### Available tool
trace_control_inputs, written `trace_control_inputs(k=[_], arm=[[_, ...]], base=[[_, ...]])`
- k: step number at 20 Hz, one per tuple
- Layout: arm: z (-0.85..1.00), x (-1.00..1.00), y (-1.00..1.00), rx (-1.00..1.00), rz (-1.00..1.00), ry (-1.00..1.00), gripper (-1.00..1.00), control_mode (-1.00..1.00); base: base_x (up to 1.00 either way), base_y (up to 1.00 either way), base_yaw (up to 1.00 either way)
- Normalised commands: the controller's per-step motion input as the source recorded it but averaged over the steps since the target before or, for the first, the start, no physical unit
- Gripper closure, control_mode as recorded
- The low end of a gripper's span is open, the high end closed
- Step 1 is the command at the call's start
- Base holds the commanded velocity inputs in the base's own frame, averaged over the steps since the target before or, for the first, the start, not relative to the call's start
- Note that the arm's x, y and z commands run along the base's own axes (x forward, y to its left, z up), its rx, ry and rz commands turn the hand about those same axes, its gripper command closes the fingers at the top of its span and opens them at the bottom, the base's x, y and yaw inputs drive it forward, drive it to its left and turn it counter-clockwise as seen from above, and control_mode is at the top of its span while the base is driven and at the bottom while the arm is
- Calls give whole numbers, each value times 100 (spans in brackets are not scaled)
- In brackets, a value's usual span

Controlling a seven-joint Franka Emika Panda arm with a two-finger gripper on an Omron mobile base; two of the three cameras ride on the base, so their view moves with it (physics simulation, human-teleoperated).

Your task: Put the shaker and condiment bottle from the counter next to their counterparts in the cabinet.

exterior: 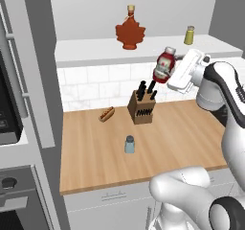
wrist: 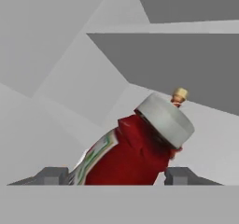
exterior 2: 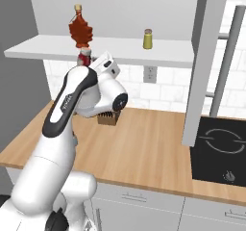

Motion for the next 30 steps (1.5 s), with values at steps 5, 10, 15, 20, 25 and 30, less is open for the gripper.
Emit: trace_control_inputs(k=[5,10,15,20,25,30], arm=[[57,0,29,0,0,0,100,-100],[53,2,24,0,4,0,100,-100],[33,8,23,0,9,0,100,-100],[30,22,14,0,6,0,100,-100],[4,34,7,-8,4,0,100,-100],[0,35,2,-11,1,0,100,-100]], base=[[0,0,0],[0,0,0],[0,0,0],[0,0,0],[0,0,0],[0,0,0]])
